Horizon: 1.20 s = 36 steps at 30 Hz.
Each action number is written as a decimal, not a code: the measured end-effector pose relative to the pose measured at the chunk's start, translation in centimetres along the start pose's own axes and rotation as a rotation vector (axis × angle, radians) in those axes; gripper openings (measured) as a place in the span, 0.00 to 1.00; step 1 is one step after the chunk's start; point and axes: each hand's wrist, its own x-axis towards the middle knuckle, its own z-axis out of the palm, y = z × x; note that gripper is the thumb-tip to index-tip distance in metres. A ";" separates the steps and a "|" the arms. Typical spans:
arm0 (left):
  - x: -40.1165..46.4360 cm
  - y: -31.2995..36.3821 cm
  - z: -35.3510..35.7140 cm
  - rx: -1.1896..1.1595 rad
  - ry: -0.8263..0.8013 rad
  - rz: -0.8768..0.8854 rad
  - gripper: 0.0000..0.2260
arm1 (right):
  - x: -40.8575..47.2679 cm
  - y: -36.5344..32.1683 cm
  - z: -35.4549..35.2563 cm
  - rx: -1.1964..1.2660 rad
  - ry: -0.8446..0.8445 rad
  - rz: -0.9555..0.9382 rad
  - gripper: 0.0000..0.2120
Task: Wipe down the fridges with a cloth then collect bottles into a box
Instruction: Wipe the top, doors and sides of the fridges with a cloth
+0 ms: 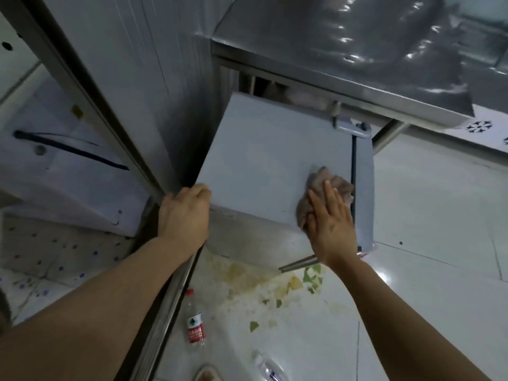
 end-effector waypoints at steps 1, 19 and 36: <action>0.1 0.0 0.1 -0.008 0.006 -0.002 0.15 | -1.0 1.4 -0.4 -0.019 0.020 0.082 0.29; -1.0 -1.7 1.9 -0.086 0.200 0.037 0.17 | -0.5 -5.7 4.1 0.082 0.180 -0.290 0.25; -1.3 -6.3 4.4 -0.605 0.375 0.048 0.31 | 3.5 -19.6 10.1 0.235 0.552 -0.304 0.14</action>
